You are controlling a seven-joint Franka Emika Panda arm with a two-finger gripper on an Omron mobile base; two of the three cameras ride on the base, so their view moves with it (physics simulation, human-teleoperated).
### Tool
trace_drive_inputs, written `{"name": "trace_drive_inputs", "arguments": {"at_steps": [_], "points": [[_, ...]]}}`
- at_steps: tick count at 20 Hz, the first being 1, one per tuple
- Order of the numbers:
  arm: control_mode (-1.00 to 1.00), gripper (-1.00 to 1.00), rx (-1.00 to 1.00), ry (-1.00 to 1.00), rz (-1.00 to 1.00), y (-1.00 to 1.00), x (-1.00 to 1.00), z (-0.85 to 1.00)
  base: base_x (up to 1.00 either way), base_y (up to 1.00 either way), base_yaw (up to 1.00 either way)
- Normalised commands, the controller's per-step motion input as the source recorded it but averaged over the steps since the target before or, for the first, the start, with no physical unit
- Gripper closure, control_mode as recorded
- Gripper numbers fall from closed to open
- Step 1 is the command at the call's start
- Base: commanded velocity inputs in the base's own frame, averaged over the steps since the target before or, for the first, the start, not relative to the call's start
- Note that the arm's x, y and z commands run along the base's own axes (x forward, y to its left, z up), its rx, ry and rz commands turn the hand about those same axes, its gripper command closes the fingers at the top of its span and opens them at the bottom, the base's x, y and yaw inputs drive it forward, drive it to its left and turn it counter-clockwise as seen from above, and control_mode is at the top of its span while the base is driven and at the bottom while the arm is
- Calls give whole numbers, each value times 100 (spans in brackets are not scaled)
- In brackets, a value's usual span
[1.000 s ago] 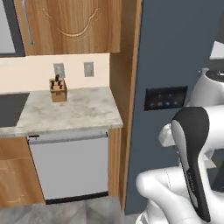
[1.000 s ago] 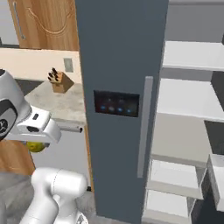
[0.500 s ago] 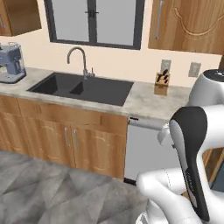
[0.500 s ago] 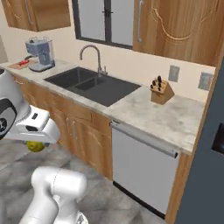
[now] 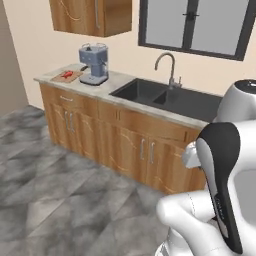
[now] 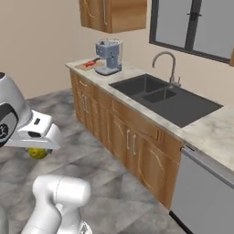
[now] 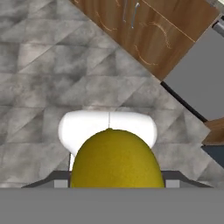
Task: Retrieve a lemon from the fridge and place it on the cutting board with the fish.
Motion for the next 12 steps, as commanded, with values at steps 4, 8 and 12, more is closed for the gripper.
{"name": "trace_drive_inputs", "arguments": {"at_steps": [4, 8, 12], "points": [[100, 100, 0, 0, 0, 0, 0, 0, 50, 74, -26], [100, 100, 0, 0, 0, 0, 0, 0, 61, 82, -34], [100, 100, 0, 0, 0, 0, 0, 0, 58, 83, -33]]}}
